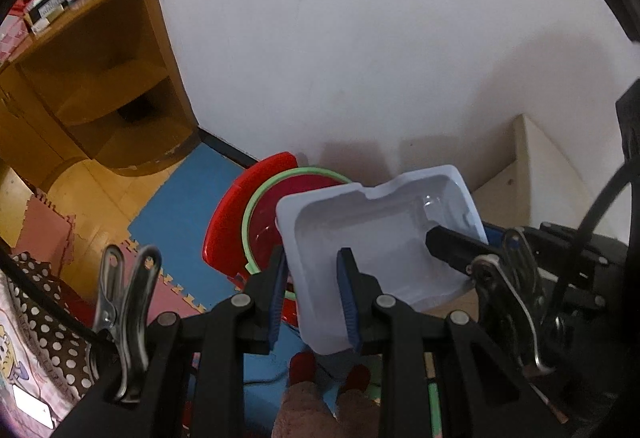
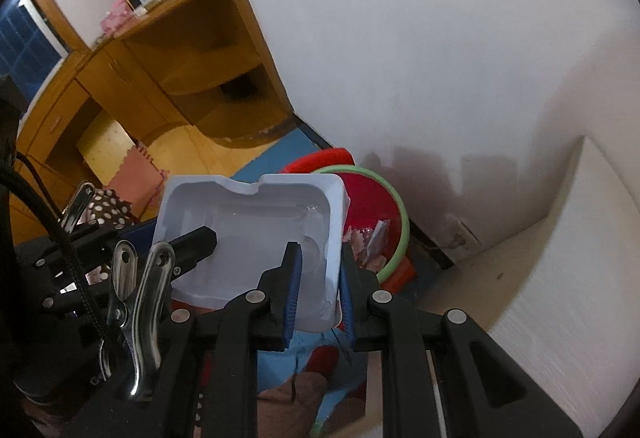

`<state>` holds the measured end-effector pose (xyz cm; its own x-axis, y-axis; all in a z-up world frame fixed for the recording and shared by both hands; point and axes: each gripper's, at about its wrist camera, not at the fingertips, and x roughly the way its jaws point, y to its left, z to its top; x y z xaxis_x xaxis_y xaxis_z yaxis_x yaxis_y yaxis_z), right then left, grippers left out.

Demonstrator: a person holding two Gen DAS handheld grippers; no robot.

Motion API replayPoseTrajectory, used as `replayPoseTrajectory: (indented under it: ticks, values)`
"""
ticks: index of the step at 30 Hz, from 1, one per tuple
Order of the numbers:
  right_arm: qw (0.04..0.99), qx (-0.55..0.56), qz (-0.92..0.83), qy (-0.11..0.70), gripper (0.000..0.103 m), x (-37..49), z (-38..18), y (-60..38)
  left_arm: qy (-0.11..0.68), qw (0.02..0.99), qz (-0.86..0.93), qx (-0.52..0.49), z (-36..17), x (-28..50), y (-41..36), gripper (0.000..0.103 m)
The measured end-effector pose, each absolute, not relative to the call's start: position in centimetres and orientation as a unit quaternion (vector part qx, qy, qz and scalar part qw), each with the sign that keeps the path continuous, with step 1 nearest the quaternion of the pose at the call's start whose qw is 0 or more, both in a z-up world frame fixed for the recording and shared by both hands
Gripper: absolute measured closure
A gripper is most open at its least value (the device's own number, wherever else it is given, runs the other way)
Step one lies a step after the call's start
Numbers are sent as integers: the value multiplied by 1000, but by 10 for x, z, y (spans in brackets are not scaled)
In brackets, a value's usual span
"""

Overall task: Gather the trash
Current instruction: 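Lift and carry the white tray with both tools over the red bucket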

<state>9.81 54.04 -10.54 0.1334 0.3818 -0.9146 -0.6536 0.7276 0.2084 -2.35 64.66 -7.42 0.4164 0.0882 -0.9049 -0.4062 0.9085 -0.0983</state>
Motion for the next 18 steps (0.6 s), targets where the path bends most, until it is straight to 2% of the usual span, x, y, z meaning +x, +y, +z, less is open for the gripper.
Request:
replayPoseTrajectory:
  ticks: [18]
  values:
    - [720,-133,294,615,84,144,-186,582,551,813,107,-154,-155,27,682,77]
